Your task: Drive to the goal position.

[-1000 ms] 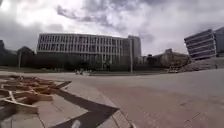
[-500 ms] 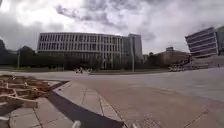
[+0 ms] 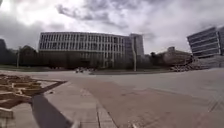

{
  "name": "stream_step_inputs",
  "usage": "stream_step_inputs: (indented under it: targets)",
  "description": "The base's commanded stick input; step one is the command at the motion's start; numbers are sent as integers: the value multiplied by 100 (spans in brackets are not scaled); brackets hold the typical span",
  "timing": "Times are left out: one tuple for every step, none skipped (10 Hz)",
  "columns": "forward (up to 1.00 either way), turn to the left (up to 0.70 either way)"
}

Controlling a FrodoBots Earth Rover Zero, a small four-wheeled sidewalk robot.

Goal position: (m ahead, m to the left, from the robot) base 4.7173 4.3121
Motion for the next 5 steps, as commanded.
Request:
stream_step_inputs:
  targets:
    - [100,29]
    - [100,6]
    - [100,0]
    - [100,0]
    - [100,0]
